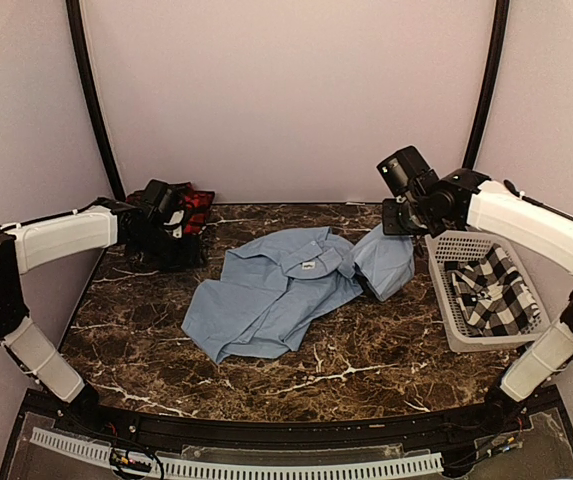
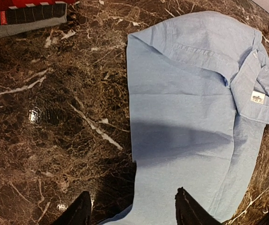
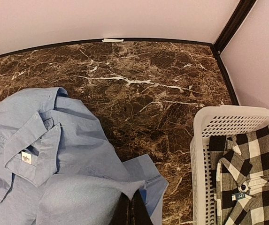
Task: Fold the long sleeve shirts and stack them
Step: Pick up the crumpled shirt from the center of the board.
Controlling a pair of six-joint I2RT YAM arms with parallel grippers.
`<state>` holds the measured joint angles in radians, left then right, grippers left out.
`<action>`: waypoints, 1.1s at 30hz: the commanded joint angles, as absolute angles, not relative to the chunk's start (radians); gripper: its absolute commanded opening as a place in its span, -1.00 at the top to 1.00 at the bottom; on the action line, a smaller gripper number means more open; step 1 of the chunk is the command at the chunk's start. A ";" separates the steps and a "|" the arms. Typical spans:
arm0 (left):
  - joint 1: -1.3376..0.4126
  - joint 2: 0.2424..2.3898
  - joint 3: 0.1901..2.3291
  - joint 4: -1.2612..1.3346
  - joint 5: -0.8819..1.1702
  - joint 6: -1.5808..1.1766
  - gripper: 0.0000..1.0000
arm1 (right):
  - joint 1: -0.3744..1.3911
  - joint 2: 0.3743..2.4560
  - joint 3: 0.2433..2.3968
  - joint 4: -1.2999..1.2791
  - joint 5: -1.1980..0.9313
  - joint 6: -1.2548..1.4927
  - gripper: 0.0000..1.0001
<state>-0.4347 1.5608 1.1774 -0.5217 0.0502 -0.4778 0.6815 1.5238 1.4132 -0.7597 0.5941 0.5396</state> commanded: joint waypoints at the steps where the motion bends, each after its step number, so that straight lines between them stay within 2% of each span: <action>1: -0.421 1.590 1.142 -0.469 0.181 -0.485 -0.26 | 0.679 1.528 1.401 -0.719 0.580 0.528 1.00; 6: -0.416 1.652 1.136 -0.443 0.255 -0.486 -0.37 | 0.678 1.530 1.393 -0.710 0.571 0.529 1.00; 12: -0.416 1.704 1.120 -0.426 0.332 -0.509 -0.37 | 0.679 1.531 1.391 -0.709 0.570 0.527 1.00; 15: -0.416 1.706 1.105 -0.410 0.359 -0.527 -0.30 | 0.680 1.534 1.391 -0.706 0.568 0.525 1.00; 18: -0.416 1.691 1.085 -0.399 0.376 -0.549 0.05 | 0.680 1.536 1.394 -0.706 0.567 0.521 1.00; 19: -0.416 1.687 1.085 -0.398 0.368 -0.551 0.27 | 0.679 1.538 1.397 -0.707 0.568 0.518 1.00; 20: -0.416 1.675 1.088 -0.406 0.358 -0.552 0.39 | 0.679 1.539 1.400 -0.709 0.568 0.514 1.00; 21: -0.416 1.668 1.101 -0.415 0.325 -0.551 0.68 | 0.679 1.541 1.403 -0.712 0.572 0.510 1.00; 23: -0.416 1.638 1.143 -0.455 0.249 -0.541 0.96 | 0.677 1.545 1.410 -0.719 0.582 0.500 1.00; 33: -0.416 1.512 1.442 -0.605 -0.195 -0.439 1.00 | 0.604 1.519 1.487 -0.767 0.678 0.441 1.00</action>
<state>-0.4213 1.6020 1.3170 -0.5415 0.0269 -0.5079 0.6388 1.5410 1.4158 -0.7570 0.5964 0.4786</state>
